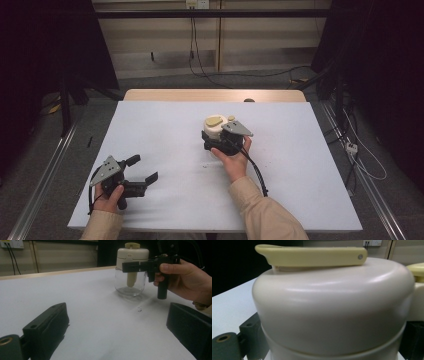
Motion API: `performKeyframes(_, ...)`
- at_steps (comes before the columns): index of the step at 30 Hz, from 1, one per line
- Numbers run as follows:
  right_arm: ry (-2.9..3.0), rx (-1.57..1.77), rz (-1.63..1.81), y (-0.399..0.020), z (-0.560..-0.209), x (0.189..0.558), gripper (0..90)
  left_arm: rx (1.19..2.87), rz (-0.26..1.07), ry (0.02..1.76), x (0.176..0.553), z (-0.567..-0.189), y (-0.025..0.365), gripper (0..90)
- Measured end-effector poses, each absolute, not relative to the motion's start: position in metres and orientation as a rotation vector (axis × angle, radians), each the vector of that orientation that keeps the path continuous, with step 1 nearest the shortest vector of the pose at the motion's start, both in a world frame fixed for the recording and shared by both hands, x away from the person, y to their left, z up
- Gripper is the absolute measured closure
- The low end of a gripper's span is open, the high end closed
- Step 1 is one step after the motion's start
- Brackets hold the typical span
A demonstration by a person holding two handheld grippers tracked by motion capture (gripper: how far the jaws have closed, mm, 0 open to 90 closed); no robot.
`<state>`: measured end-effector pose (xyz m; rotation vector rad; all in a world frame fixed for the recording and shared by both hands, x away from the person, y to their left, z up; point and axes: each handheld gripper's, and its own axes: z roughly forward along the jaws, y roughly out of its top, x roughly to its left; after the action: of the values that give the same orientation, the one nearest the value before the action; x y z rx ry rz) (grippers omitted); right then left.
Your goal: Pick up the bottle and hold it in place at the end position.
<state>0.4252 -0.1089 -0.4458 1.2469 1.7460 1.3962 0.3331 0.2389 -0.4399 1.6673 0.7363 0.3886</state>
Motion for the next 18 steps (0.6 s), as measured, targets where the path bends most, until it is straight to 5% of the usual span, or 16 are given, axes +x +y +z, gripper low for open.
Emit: performKeyframes(18, 1.728, 1.281, 1.401, -0.1079, -0.4523, 0.4316, 6.3, 1.669, 0.383, 0.739, 0.3339, -0.441, 0.2384, 3.7)
